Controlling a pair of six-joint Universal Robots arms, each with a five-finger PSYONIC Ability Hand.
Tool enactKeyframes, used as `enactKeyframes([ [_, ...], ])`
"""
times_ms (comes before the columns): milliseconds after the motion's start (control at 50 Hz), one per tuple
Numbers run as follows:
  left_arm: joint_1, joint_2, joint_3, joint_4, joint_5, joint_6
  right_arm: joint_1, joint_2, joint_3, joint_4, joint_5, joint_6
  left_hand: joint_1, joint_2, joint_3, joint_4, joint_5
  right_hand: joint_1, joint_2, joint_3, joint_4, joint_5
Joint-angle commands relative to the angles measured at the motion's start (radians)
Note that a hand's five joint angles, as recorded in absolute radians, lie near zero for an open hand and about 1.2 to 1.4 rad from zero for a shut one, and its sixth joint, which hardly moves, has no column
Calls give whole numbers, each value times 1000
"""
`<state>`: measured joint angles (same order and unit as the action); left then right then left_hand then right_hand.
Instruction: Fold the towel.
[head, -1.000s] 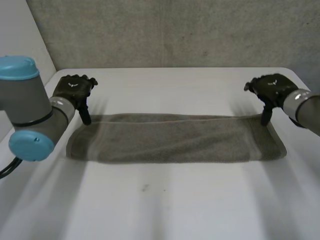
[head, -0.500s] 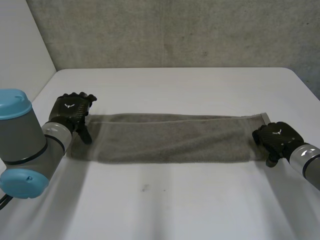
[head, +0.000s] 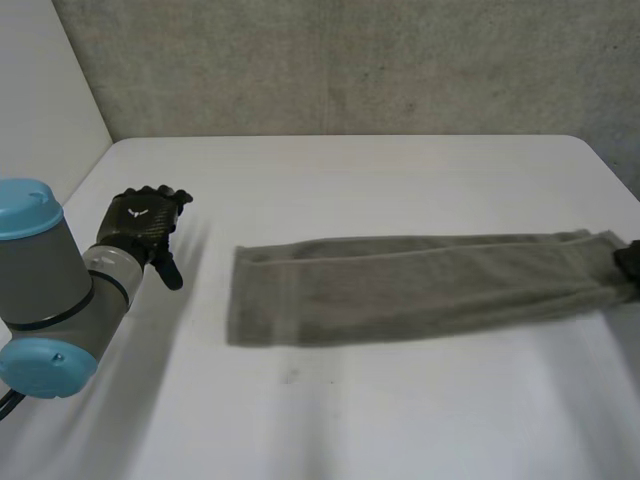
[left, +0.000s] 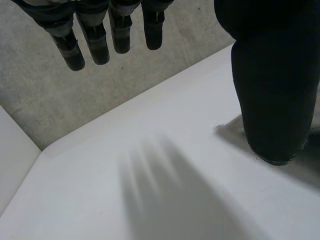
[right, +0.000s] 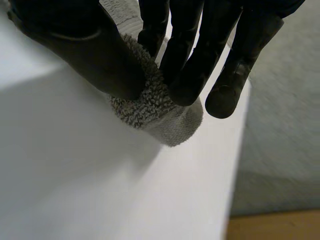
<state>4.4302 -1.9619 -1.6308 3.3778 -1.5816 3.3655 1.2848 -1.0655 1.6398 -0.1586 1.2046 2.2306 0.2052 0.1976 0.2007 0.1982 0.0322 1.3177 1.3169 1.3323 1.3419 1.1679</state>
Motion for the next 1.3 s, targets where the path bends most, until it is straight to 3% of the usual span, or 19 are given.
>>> enactKeyframes([
  [20, 4, 0, -4, 0, -2, 0, -15, -13, -98, 47, 20, -62, 5, 13, 10, 12, 4, 79, 79, 64, 54, 54],
  [80, 6, 0, -3, -2, -2, 0, 108, -48, -156, 76, 46, 0, 5, 13, 10, 12, 4, 79, 79, 64, 54, 54],
  [120, 6, 1, -3, 0, -2, 0, 274, -47, -230, 85, 87, 79, 2, 10, 7, 9, 1, 79, 79, 64, 54, 54],
  [180, 8, 1, -3, 0, -2, 0, 355, -36, -262, 83, 109, 106, 2, 10, 7, 9, 1, 79, 79, 64, 54, 54],
  [220, 8, 1, -3, 0, -2, 0, 541, 4, -332, 85, 159, 135, 2, 10, 7, 9, 1, 79, 79, 64, 54, 54],
  [240, 8, 1, -3, 0, -2, 0, 542, 4, -333, 85, 159, 135, 2, 10, 7, 9, 1, 79, 79, 64, 54, 54],
  [280, 9, 3, -4, 0, -2, 0, 742, 67, -406, 85, 208, 139, 2, 10, 7, 9, 1, 79, 79, 64, 54, 54],
  [340, 9, 5, -6, -2, -2, -2, 826, 98, -437, 85, 225, 142, 2, 10, 7, 9, 1, 79, 79, 64, 54, 54],
  [380, 9, 5, -7, 0, -3, -2, 969, 160, -472, 80, 237, 144, 2, 10, 7, 9, 1, 79, 79, 64, 54, 54],
  [540, 9, 5, -21, 21, -3, 0, 1157, 281, -483, 79, 228, 142, 2, 10, 7, 9, 1, 79, 79, 64, 54, 54],
  [680, 4, 5, -24, 28, -3, -2, 1168, 292, -477, 83, 224, 142, 2, 10, 7, 9, 1, 79, 79, 64, 54, 54],
  [700, 4, 5, -26, 28, -3, 0, 1163, 282, -473, 83, 224, 147, 2, 10, 7, 9, 1, -54, -53, -69, -78, -79],
  [720, 3, 5, -27, 29, -3, 0, 1162, 263, -463, 83, 225, 152, 2, 10, 7, 9, 1, -794, -793, -808, -818, -818],
  [740, 3, 5, -27, 29, -3, 0, 1162, 263, -463, 83, 225, 152, 2, 10, 7, 9, 1, -801, -800, -816, -825, -826],
  [760, 3, 5, -29, 31, -3, 0, 1162, 234, -454, 82, 227, 161, 2, 10, 7, 9, 1, -1143, -1142, -1158, -1167, -1168],
  [900, 0, 5, -29, 31, -3, 0, 1028, 65, -327, 36, 217, 323, 2, 10, 7, 9, 1, -1143, -1142, -1158, -1167, -1168],
  [1040, -5, 5, -29, 31, -3, 0, 814, -96, -119, 19, 122, 524, 2, 10, 7, 9, 1, -1143, -1142, -1158, -1167, -1168],
  [1200, -9, 1, -29, 32, -3, 0, 634, -107, 83, 21, 4, 494, 2, 10, 7, 9, 1, -1143, -1142, -1158, -1167, -1168],
  [1300, -11, -3, -29, 38, -5, 2, 556, -90, 147, -4, -10, 419, 2, 10, 7, 9, 1, -1143, -1142, -1158, -1167, -1168],
])
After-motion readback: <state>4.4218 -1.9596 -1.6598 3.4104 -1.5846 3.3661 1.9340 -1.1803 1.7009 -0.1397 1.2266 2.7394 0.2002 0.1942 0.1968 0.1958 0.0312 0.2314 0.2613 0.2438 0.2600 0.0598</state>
